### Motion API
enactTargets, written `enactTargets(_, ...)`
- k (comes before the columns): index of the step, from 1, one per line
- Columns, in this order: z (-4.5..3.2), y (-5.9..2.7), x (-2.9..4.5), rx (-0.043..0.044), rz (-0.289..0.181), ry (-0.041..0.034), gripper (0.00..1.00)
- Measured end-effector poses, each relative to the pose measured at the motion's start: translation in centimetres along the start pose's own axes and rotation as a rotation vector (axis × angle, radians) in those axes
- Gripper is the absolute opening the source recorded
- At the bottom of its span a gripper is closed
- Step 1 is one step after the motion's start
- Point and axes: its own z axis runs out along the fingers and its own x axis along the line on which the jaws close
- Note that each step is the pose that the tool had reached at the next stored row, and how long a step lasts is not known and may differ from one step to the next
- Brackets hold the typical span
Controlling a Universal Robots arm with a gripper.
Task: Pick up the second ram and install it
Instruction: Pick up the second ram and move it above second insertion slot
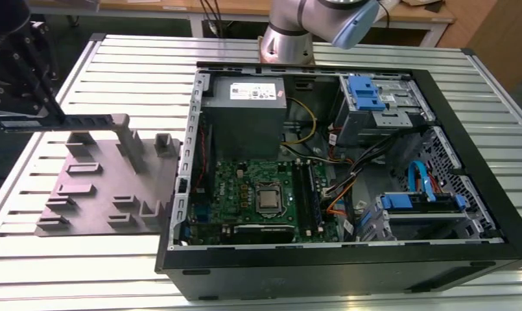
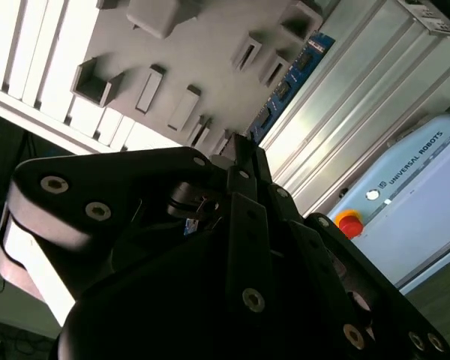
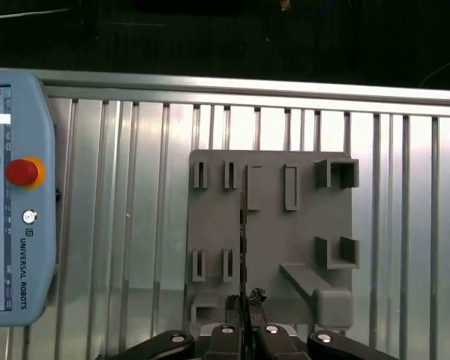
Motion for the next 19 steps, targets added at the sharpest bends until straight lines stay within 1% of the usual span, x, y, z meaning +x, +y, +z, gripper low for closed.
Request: enactTargets(19,-0.19,-5.00,0.14,0.0001,0.000,-0.0001,0.14)
